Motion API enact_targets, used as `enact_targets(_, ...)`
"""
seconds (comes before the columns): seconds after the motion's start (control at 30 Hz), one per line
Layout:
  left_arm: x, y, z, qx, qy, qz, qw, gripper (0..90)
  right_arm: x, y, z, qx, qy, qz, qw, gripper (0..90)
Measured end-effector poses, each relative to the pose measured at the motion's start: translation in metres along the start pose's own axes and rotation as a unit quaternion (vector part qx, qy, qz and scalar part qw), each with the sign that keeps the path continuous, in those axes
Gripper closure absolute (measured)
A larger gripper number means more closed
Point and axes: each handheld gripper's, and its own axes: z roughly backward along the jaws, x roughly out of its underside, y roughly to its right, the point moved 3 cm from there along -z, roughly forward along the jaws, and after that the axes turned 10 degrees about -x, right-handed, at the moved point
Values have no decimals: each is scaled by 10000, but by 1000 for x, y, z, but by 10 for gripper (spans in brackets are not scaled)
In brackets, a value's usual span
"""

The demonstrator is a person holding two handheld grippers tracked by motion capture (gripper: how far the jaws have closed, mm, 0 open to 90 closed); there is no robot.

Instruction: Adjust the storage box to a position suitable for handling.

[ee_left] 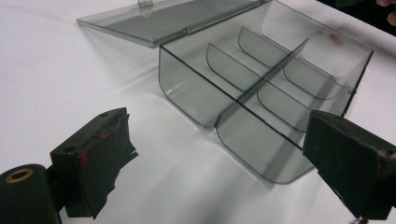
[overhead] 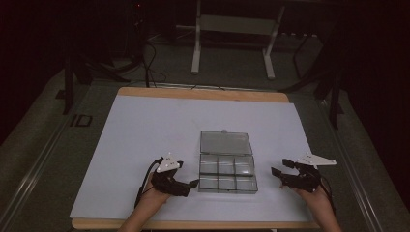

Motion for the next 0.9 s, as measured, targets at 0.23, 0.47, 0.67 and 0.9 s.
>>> enact_targets(0.23, 10, -1, 3, 1, 22, 126, 9999, 84, 20, 0, 8, 69, -264, 222, 9994, 416)
enact_targets(0.47, 12, -1, 4, -7, 40, 167, 9999, 84, 41, 0, 14, 43, -506, 273, 9983, 467)
enact_targets(0.67, 12, -1, 3, -13, 58, 199, 9998, 84, 50, -4, 11, 63, -738, 481, 9961, 528)
enact_targets(0.9, 15, -1, 2, -49, 31, 200, 9998, 84, 52, -2, 11, 76, -712, 486, 9962, 694)
